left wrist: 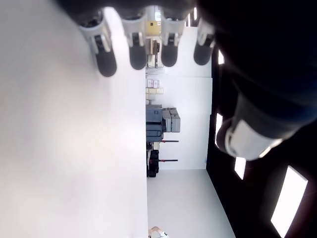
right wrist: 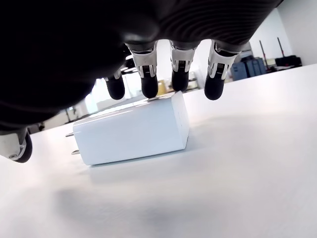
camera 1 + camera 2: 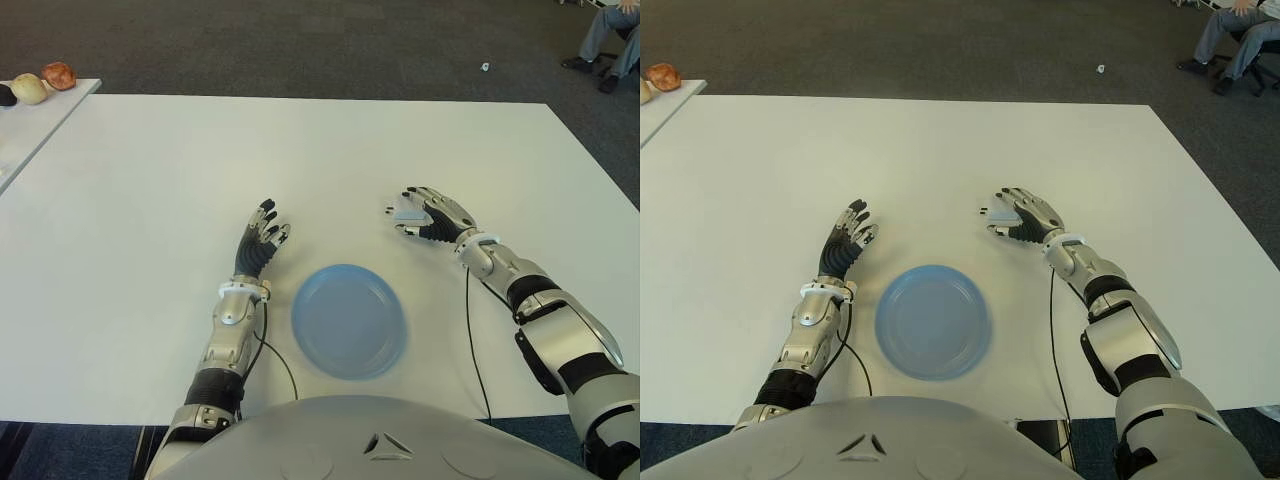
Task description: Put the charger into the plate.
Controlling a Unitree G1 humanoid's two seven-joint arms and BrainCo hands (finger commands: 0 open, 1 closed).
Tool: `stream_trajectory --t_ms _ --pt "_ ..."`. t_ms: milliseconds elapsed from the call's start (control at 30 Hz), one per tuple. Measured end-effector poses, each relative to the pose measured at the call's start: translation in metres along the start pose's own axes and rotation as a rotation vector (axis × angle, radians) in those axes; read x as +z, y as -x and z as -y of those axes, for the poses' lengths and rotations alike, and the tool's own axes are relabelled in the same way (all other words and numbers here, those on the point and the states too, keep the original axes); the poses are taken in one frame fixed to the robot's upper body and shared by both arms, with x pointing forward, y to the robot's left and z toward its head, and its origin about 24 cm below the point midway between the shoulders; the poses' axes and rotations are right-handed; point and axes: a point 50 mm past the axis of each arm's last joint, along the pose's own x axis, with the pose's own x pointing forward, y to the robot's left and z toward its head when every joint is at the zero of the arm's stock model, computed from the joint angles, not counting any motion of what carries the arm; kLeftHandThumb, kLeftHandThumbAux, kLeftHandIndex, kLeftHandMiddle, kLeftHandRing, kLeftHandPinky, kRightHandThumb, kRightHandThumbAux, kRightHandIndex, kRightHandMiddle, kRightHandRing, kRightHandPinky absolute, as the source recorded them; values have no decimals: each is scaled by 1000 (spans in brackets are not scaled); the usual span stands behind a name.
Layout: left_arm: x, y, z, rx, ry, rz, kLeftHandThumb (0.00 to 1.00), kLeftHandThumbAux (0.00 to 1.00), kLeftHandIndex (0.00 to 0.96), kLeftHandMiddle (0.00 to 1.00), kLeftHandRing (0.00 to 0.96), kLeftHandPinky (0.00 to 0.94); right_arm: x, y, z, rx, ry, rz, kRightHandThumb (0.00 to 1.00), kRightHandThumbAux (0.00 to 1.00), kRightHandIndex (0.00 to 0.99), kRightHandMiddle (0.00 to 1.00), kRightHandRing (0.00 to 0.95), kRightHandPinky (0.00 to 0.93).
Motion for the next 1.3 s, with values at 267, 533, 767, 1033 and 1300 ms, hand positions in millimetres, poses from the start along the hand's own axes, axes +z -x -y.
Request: stream_trajectory --t_ms 267,533,767,1033,1300 --pt "0 1 -1 5 1 0 15 658 0 85 97 116 0 7 -2 85 -22 55 3 326 0 0 0 0" --pt "0 1 -1 7 5 2 0 628 0 91 99 114 -1 10 6 151 -17 88 0 328 0 0 0 0" --pt "1 1 -1 10 8 6 0 611 3 92 100 118 5 17 15 240 5 149 0 337 0 0 0 0" --pt "0 2 -2 19 18 -2 0 603 7 91 100 119 14 31 23 355 39 184 0 336 0 0 0 0" --pt "0 1 -3 30 30 -4 0 602 2 92 97 109 18 46 29 387 62 187 0 330 0 0 0 0"
